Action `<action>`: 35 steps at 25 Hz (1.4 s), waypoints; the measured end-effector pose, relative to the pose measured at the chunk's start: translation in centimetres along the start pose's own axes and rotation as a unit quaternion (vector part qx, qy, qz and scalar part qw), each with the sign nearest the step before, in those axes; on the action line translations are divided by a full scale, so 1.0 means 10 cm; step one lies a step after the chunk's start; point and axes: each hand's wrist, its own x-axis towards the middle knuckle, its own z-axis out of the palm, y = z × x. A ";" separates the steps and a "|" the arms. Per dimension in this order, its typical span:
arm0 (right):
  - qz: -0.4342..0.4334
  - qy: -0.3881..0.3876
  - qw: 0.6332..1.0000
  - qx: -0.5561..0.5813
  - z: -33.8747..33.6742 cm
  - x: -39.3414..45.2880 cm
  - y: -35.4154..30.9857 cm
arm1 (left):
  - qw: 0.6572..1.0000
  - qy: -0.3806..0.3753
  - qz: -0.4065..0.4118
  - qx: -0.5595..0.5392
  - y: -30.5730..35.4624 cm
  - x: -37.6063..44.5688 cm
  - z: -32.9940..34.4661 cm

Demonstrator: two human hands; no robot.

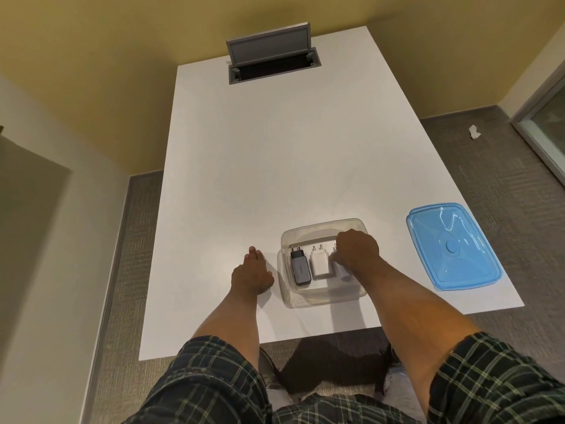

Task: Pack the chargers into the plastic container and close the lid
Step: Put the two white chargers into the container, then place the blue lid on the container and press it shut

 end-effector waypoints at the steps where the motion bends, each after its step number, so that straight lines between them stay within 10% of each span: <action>1: -0.009 0.019 1.000 -0.016 -0.02 -0.01 0.00 | 0.999 0.032 -0.003 -0.007 0.01 0.00 -0.05; 11: -0.103 0.242 0.964 0.039 -0.34 -0.05 0.19 | 0.930 0.309 0.016 -0.197 0.52 0.00 -0.74; 17: 0.060 0.290 0.925 0.240 -0.52 -0.01 0.77 | 0.913 0.361 0.130 -0.140 1.41 0.02 -1.05; 21: 0.181 0.262 0.883 0.345 -0.33 -0.08 1.27 | 0.911 0.318 0.261 -0.003 2.09 -0.04 -1.04; 28: 0.249 0.054 0.943 0.215 0.07 -0.27 1.77 | 0.907 0.152 0.348 0.181 2.88 -0.06 -0.54; 35: 0.247 0.013 0.943 0.221 0.30 -0.31 1.93 | 0.893 0.085 0.379 0.228 3.12 -0.05 -0.23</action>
